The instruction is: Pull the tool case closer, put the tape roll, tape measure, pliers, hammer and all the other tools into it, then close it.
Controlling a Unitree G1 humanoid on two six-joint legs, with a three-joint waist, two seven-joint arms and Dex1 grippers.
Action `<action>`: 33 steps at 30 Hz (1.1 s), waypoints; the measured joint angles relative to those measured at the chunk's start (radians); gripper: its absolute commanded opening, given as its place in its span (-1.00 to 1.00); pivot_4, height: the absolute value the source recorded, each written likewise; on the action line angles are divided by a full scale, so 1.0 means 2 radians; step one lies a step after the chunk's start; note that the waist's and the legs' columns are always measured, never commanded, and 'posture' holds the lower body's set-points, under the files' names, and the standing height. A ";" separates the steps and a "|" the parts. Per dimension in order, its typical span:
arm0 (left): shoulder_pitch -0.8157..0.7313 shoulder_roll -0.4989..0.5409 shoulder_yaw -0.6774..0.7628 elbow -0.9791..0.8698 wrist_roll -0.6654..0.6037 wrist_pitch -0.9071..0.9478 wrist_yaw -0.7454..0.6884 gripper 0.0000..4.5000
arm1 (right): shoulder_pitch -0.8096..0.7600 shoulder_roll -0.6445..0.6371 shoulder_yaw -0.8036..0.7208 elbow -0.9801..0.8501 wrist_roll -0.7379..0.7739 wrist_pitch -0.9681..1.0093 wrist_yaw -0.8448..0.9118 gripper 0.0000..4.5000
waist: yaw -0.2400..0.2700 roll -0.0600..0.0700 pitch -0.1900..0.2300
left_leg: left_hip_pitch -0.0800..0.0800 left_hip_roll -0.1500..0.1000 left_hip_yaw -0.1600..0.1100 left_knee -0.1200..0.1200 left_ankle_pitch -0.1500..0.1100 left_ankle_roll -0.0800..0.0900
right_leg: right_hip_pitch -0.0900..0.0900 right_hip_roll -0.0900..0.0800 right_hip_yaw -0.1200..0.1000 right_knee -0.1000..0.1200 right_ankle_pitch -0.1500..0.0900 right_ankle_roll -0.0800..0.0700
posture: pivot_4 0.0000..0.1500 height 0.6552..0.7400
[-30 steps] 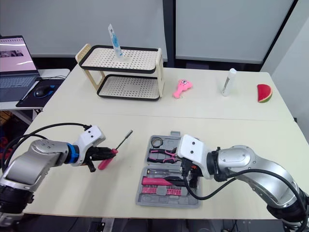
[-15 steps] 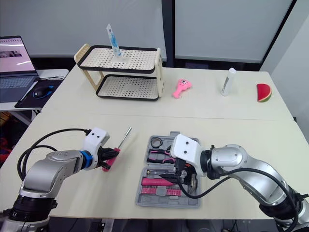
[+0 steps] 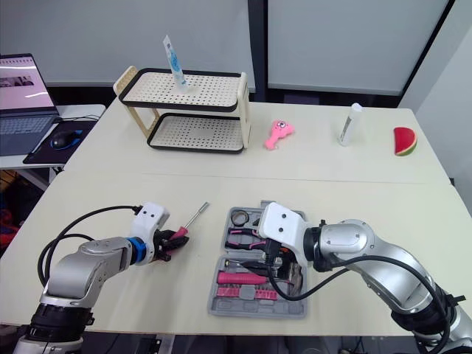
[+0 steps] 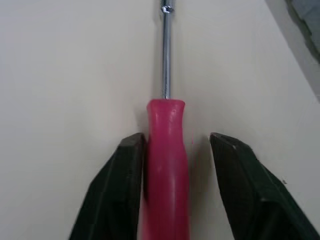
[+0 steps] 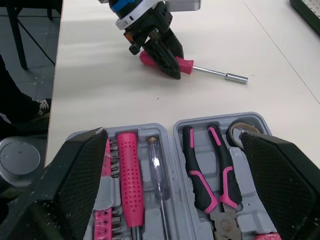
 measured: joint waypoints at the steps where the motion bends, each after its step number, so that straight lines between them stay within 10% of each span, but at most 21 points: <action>1: 0.014 0.003 0.009 -0.006 -0.005 -0.007 -0.008 0.49 | 0.001 0.000 -0.001 -0.001 0.001 0.000 0.000 1.00 | -0.001 0.000 0.000 | 0.000 0.000 0.000 0.000 0.000 0.000 | 0.000 0.000 0.000 0.000 0.000 0.000 | 1.00 0.88; 5: 0.054 0.014 0.053 -0.015 -0.024 -0.056 -0.037 1.00 | 0.007 0.001 -0.008 -0.004 0.001 0.000 -0.002 1.00 | 0.000 0.000 0.000 | 0.000 0.001 0.000 0.000 0.000 0.000 | 0.000 0.000 0.000 0.000 0.000 0.000 | 1.00 0.88; 33: 0.012 -0.051 0.008 0.105 0.039 -0.234 -0.016 1.00 | 0.015 0.019 -0.001 -0.008 -0.018 -0.018 -0.011 1.00 | 0.008 0.000 0.000 | -0.002 0.000 -0.001 0.001 0.000 0.000 | 0.000 0.000 -0.002 -0.002 0.001 0.000 | 1.00 0.88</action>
